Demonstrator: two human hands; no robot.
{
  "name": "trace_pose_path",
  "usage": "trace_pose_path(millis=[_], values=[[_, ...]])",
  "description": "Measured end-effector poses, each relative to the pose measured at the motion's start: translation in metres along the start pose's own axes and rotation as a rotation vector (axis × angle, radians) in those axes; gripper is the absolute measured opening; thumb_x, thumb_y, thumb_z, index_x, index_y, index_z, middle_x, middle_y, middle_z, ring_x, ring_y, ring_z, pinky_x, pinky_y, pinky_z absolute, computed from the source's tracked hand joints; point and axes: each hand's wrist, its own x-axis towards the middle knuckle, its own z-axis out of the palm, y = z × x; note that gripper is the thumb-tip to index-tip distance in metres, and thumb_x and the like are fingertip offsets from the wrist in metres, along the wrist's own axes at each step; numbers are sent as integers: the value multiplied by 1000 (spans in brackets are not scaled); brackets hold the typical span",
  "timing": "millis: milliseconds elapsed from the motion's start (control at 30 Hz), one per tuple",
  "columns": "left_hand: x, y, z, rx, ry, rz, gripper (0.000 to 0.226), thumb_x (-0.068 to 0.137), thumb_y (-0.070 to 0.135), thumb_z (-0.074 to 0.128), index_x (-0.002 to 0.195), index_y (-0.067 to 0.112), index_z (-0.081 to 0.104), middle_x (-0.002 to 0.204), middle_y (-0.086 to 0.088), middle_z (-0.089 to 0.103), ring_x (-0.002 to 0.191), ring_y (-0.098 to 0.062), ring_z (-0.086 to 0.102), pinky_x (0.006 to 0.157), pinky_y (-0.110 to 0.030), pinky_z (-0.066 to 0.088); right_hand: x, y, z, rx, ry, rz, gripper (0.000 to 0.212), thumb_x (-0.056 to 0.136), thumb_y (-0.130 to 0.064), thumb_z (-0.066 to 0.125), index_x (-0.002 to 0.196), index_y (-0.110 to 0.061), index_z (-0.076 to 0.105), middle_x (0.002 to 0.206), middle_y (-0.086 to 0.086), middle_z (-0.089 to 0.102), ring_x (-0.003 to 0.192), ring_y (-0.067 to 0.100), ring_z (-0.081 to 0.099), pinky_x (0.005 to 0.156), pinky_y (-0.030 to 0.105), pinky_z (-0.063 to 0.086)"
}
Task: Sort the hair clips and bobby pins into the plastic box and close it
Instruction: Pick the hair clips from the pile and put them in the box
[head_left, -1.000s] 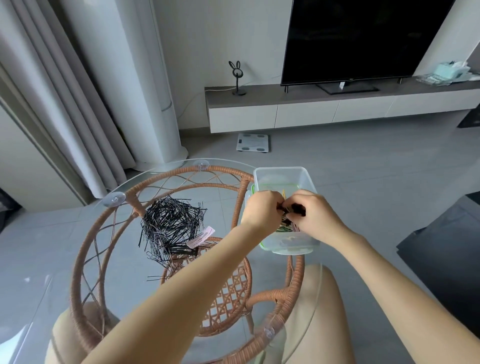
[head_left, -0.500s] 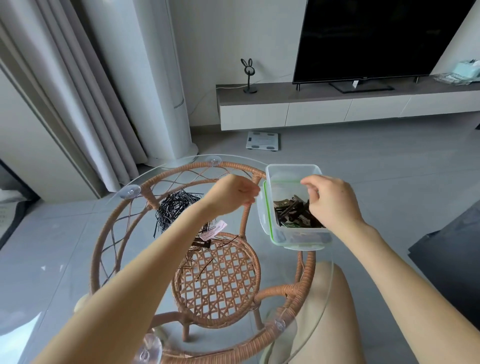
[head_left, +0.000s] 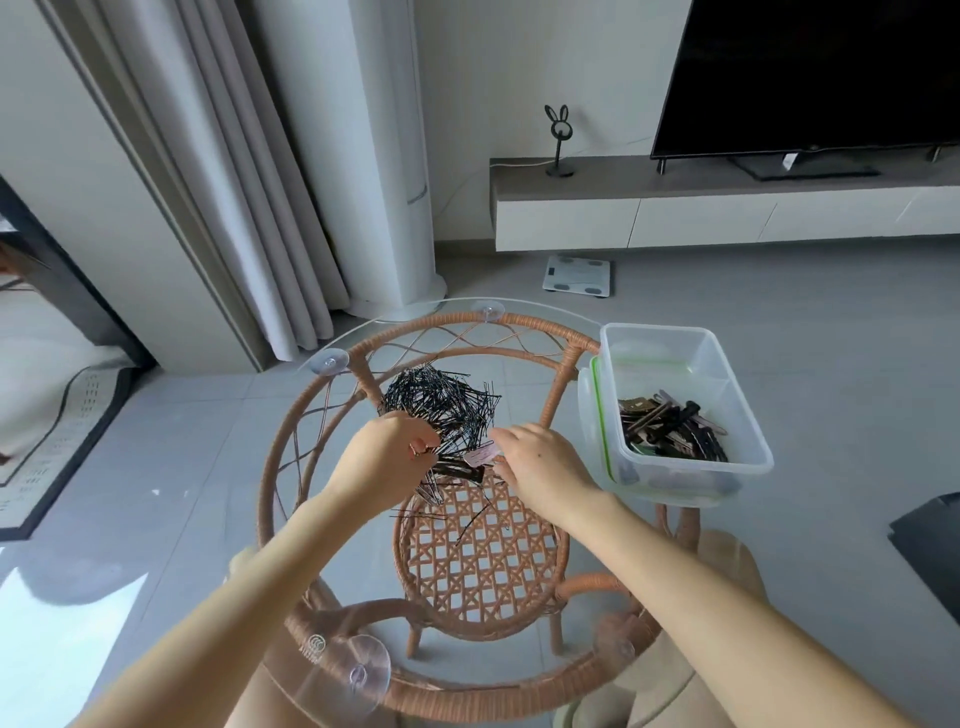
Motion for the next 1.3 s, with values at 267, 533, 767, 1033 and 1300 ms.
trace_pose_path(millis=[267,533,767,1033,1300], values=[[-7,-1,33,399,39,293,25,68,28,78,92,26,72,92,6,65,87,-16,57,76,-28,51,4,10,11,-158,79,-141,26,76,17,51,96,4,63,87,17,68,82,30,62,76,46,56],[10,9,35,512,-1,399,17,91,14,48,98,8,63,99,-3,63,97,-23,52,86,-35,40,19,8,0,-95,13,-98,16,89,-4,49,99,-1,62,103,12,59,98,24,49,90,36,45],[22,1,31,392,-61,313,19,92,19,48,93,13,66,97,1,64,99,-18,52,92,-31,36,13,6,0,28,125,62,17,93,-4,45,88,-3,61,85,9,64,79,24,59,80,38,53],[31,4,19,210,70,262,23,90,4,44,75,5,61,79,-7,65,80,-23,56,80,-33,48,-26,12,-32,266,396,199,16,90,-7,52,81,-3,65,59,5,60,44,11,42,43,22,31],[22,2,26,350,-278,304,33,84,28,63,116,20,59,116,4,58,113,-15,46,99,-30,40,-46,17,-27,305,339,184,15,90,-10,54,85,-5,68,67,5,67,46,-1,41,46,5,24]])
